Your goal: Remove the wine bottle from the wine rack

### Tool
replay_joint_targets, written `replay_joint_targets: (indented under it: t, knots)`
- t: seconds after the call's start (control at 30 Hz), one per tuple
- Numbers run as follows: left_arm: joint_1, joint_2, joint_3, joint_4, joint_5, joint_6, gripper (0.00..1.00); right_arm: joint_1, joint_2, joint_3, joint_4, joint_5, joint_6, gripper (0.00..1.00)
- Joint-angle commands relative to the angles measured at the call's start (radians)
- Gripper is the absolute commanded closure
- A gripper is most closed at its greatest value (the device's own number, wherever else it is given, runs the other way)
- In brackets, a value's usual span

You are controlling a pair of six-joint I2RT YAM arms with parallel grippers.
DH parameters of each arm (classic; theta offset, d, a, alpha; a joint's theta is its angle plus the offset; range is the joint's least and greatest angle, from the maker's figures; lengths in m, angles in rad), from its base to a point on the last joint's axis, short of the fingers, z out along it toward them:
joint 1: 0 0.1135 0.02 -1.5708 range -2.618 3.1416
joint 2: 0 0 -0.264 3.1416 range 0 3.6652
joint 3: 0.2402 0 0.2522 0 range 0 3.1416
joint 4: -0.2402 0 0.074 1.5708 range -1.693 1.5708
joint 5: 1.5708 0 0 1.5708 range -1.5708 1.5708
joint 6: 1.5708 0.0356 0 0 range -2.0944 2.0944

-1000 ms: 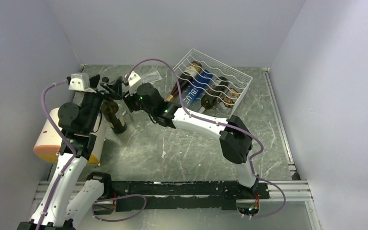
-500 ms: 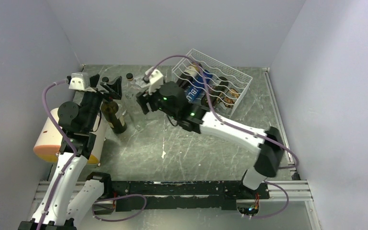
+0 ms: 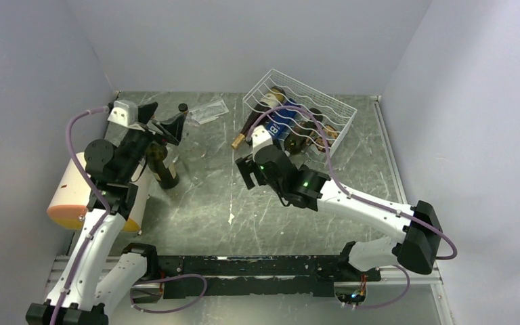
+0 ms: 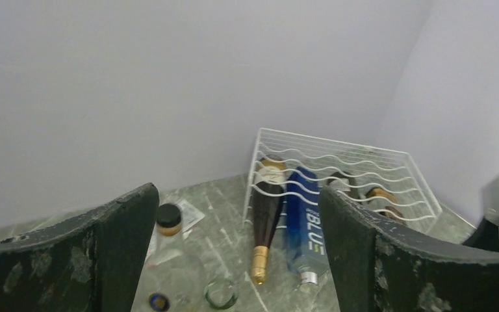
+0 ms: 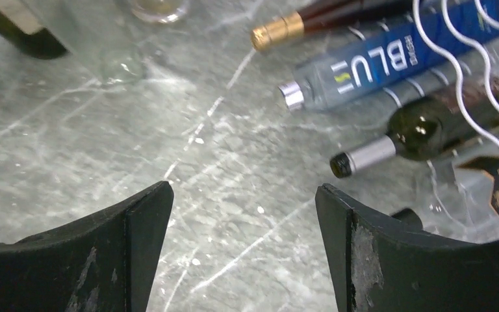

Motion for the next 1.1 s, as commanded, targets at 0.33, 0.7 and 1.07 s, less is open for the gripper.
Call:
replay_joint_targets:
  t: [0.33,0.7,1.07]
  knots:
    - [0.004,0.042,-0.018,0.296,0.389,-0.067,0.1,-0.285,0.038,-0.039,-0.089,-0.103,0.187,0.11]
    - [-0.072,0.074,0.113,0.197,0.338,-0.06,0.17,-0.354,-0.053,-0.006,-0.233,-0.065,0.34,0.03]
    - [-0.109,0.222,0.301,0.106,0.345,-0.012,0.15,-0.353,-0.068,0.007,-0.499,-0.08,0.575,0.0]
